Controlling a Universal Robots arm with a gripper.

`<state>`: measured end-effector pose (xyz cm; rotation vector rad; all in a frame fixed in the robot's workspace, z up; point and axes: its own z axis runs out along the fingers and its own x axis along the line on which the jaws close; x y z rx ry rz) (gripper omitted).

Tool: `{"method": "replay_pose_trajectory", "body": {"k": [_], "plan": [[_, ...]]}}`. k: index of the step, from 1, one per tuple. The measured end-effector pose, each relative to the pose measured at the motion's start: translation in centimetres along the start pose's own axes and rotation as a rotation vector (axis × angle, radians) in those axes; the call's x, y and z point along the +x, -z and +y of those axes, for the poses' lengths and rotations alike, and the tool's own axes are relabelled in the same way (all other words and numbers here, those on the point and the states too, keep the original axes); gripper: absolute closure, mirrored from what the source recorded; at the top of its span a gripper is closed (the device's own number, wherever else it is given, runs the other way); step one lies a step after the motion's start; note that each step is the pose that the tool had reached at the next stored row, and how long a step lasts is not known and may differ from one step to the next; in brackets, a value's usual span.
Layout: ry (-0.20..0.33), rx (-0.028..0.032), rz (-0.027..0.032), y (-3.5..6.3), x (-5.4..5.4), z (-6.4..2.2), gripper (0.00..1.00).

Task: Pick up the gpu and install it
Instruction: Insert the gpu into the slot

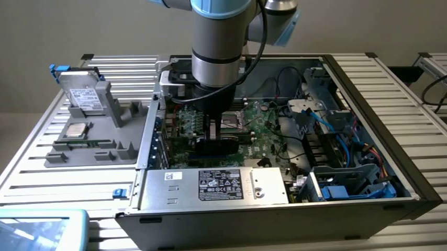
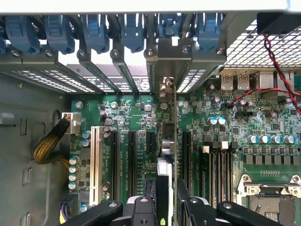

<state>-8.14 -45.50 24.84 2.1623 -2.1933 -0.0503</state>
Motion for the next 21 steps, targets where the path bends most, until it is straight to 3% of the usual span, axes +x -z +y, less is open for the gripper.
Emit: {"method": "replay_pose_trajectory", "body": {"k": [21], "plan": [[0.004,0.0005,0.0004,0.00,-0.04,0.01,0.72]]}}
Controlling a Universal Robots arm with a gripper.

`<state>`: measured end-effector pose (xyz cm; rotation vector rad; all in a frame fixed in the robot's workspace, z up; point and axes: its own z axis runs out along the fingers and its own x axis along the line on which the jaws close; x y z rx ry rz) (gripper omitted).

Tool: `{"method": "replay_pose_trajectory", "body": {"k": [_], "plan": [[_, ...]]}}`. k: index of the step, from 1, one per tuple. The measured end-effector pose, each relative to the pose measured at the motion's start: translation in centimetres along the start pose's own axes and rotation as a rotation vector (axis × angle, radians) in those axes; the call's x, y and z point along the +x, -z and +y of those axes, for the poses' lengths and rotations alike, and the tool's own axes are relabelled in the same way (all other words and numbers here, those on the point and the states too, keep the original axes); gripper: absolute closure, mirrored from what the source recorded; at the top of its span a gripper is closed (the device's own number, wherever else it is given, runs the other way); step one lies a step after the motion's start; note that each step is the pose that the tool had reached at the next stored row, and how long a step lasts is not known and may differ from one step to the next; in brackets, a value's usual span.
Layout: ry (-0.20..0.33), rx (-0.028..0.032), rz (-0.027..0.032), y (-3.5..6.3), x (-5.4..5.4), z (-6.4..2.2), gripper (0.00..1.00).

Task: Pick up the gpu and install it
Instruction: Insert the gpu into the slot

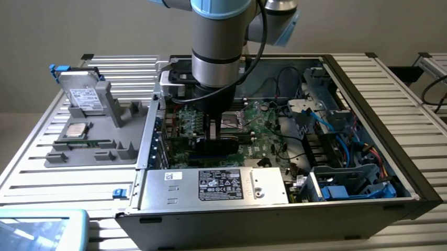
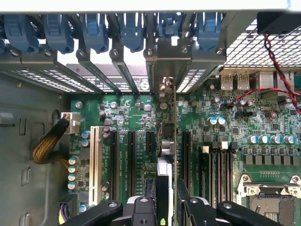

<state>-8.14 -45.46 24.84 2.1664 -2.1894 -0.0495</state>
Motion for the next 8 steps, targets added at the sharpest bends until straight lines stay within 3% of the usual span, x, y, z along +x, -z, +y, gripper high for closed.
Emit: {"method": "replay_pose_trajectory", "body": {"k": [8], "plan": [[0.008,0.0003,0.0002,-0.03,0.02,0.01,0.72]]}}
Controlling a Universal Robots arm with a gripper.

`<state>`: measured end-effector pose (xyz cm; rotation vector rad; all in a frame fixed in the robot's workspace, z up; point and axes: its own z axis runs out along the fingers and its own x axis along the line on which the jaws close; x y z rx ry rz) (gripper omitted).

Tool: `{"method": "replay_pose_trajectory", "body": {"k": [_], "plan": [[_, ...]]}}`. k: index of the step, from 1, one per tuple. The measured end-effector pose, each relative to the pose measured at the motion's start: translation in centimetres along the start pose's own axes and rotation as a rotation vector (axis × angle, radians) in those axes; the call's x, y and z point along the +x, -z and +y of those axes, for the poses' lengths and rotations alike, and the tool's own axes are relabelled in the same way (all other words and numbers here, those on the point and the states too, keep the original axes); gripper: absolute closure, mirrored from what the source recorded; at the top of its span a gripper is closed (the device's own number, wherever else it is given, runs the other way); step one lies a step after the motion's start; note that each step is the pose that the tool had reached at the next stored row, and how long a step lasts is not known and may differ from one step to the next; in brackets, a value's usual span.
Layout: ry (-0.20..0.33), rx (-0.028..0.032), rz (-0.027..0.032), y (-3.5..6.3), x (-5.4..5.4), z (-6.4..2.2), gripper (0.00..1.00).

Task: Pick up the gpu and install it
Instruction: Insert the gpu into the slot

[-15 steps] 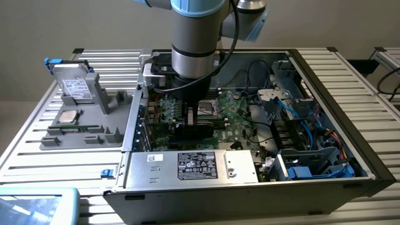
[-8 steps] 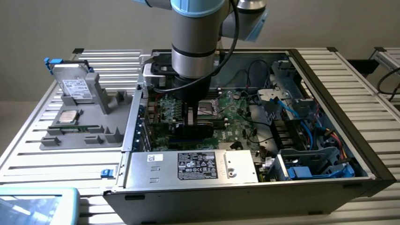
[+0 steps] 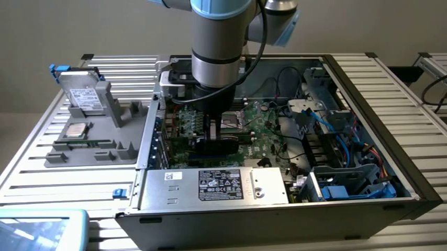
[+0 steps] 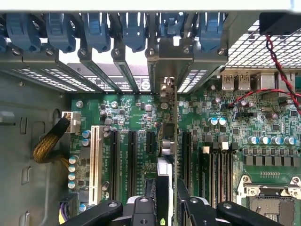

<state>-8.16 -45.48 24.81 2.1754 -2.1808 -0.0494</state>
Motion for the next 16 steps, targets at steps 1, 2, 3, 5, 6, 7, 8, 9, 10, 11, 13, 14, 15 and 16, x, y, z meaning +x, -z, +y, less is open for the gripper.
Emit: {"method": "replay_pose_trajectory", "body": {"k": [1,2,3,5,6,7,8,9,10,11,13,14,15,16], "plan": [[0.001,0.0000,0.0001,0.00,0.00,0.00,0.72],[0.002,-0.0001,0.0004,0.00,0.00,0.00,0.72],[0.003,-0.0001,0.0006,0.00,0.00,0.00,0.72],[0.005,-0.0001,0.0007,-0.02,0.01,0.00,0.72],[0.005,0.0000,0.0007,-0.03,0.01,0.00,0.72],[0.006,0.0000,0.0008,-0.03,0.01,0.00,0.72],[0.006,0.0000,0.0008,-0.03,0.01,0.00,0.72],[0.007,0.0001,0.0008,-0.05,0.00,0.00,0.72],[0.007,0.0001,0.0008,-0.06,0.00,0.00,0.72],[0.008,0.0000,0.0009,-0.06,0.00,0.00,0.72],[0.008,0.0001,0.0009,-0.07,0.00,0.01,0.72],[0.008,0.0000,0.0009,-0.08,0.00,0.01,0.72],[0.008,0.0001,0.0009,-0.08,0.00,0.01,0.72],[0.008,0.0001,0.0008,-0.08,0.00,0.01,0.72]]}}
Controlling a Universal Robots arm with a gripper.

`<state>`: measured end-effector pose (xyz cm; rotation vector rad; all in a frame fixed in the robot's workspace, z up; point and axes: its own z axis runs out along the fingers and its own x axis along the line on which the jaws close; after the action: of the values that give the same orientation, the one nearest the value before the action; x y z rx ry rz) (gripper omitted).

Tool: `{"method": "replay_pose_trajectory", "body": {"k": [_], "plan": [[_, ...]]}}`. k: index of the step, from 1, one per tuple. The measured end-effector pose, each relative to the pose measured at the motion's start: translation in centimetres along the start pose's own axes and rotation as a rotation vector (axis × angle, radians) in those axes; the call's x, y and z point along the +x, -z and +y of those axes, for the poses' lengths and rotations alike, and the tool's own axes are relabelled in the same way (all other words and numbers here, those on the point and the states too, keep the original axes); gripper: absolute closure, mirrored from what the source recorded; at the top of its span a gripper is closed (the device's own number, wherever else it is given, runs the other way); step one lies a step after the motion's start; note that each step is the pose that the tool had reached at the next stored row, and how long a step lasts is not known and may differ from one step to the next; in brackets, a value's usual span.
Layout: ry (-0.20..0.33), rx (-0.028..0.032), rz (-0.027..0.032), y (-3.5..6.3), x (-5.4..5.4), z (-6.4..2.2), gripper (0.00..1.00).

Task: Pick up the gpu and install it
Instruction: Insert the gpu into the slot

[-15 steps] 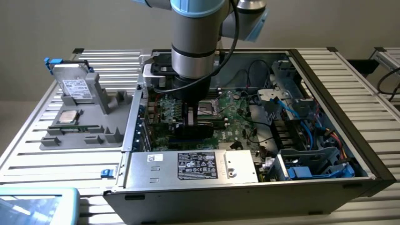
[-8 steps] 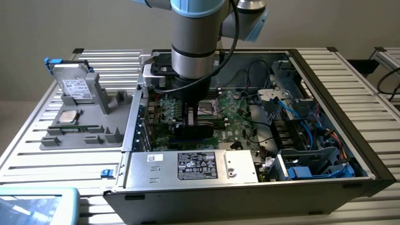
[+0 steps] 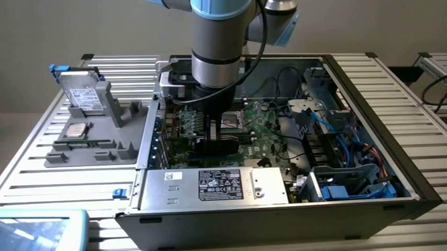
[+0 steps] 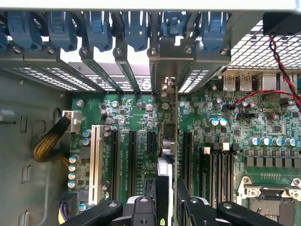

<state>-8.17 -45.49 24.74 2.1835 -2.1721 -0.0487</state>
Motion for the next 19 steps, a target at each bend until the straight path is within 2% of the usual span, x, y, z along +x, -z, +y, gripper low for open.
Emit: {"method": "replay_pose_trajectory", "body": {"k": [19], "plan": [[0.000,-0.0001,0.0002,-0.35,0.00,-0.02,0.72]]}}
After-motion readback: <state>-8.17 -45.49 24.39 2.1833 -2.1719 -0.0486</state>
